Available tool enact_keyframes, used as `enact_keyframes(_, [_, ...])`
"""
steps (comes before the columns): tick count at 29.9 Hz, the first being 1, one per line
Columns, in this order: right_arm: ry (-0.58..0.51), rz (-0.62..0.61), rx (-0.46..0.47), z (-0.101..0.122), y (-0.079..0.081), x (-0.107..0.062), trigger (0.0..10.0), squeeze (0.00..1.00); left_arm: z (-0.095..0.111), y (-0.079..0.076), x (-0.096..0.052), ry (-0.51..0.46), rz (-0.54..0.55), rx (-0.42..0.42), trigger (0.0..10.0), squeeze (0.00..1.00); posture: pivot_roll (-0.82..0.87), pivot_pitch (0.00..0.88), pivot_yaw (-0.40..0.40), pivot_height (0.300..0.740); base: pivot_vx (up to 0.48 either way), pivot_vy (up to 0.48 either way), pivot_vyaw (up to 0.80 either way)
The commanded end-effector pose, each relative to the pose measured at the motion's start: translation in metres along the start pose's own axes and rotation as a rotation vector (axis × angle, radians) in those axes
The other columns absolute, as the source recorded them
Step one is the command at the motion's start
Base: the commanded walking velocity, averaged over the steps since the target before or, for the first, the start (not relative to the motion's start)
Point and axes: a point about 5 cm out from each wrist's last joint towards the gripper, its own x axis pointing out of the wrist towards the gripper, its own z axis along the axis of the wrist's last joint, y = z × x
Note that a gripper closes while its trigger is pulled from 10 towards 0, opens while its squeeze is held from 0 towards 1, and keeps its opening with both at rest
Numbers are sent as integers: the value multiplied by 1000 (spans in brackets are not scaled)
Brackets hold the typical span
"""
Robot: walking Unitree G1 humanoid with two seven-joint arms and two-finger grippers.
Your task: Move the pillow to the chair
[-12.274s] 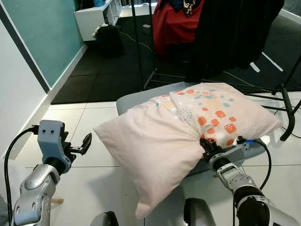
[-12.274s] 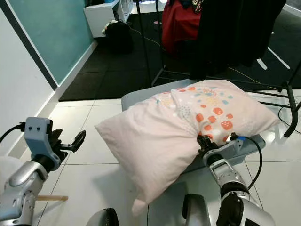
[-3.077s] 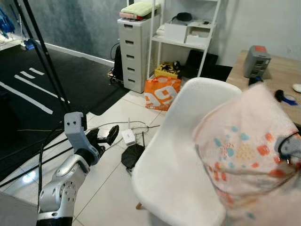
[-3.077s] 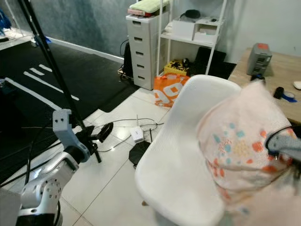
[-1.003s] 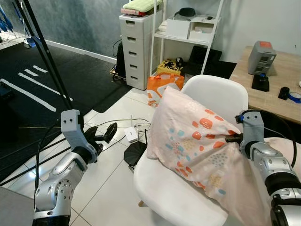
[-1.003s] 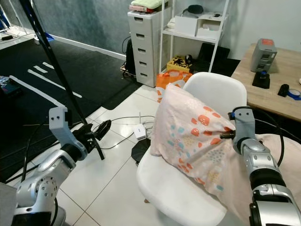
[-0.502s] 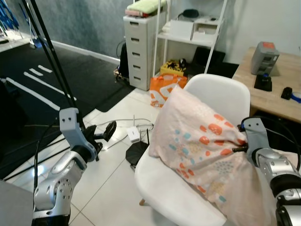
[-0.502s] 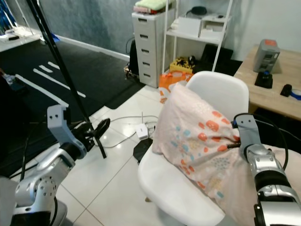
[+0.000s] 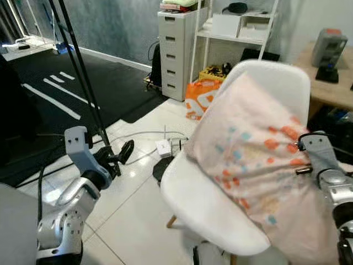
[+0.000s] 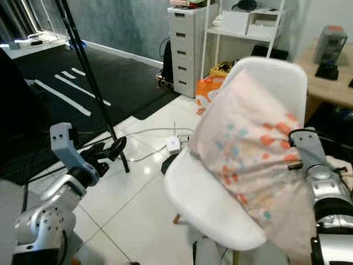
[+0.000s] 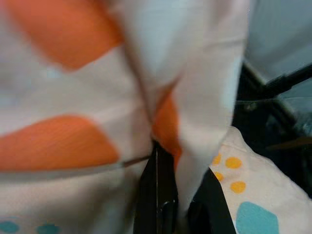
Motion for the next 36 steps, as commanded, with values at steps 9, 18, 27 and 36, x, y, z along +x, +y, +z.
enact_keyframes(9, [68,-42,-110,-3,-14,2,10000,0,12,-27,-5,-9,-211,-32,10000,0,-206,115,57,547,0,0,0])
enact_keyframes(18, [51,-74,-280,-5,-23,2,10000,0,12,-38,-10,34,-302,-20,10000,0,-192,129,71,547,0,0,0])
enact_keyframes(27, [-315,-66,-372,79,17,0,10000,0,19,-42,-13,41,-328,-6,10000,0,-168,145,97,547,0,0,0])
enact_keyframes(36, [-567,293,-152,142,86,-22,10000,0,23,-42,-15,41,-324,4,10000,0,-158,151,100,547,0,0,0])
